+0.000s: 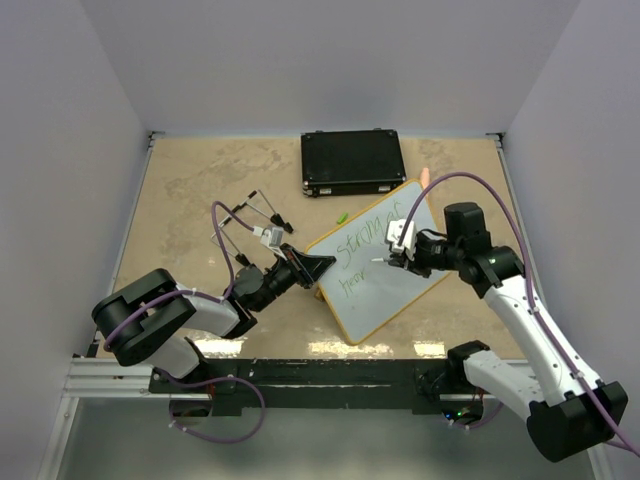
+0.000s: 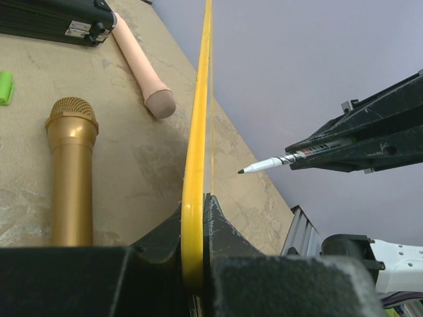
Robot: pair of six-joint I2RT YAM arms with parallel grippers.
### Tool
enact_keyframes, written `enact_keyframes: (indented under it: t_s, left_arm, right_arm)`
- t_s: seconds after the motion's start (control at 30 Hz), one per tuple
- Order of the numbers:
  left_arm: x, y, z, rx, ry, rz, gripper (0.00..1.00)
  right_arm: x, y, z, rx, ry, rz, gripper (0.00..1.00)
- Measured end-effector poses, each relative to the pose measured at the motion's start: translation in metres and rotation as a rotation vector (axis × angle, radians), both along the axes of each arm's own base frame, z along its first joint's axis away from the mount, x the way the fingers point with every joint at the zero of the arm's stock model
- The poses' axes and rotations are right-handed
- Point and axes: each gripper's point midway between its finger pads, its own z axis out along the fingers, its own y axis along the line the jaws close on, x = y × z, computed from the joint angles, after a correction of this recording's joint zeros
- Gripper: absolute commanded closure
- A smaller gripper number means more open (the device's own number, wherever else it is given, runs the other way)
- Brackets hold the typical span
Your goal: Write a sentence on the whiteboard
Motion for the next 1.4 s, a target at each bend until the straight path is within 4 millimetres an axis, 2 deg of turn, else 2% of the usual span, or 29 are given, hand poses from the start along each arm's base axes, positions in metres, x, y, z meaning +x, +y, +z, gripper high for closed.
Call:
enact_keyframes:
  t_s: [0.57,1.23,1.4]
  left_arm:
    - [0.000,0.000,0.000,0.000,0.001,0.000,1.00]
    - [0.000,0.000,-0.001,0.001,0.002,0.000,1.00]
    - [0.000,0.000,-0.001,0.001,0.001,0.000,1.00]
  right_arm:
    - [0.013,-0.009,0.006,0.032,-0.010,-0.062,1.00]
    - [0.014,-0.012,0.005,0.031,-0.007,-0.074,1.00]
    - [0.013,-0.013,-0.001,0.015,0.008,-0.065,1.00]
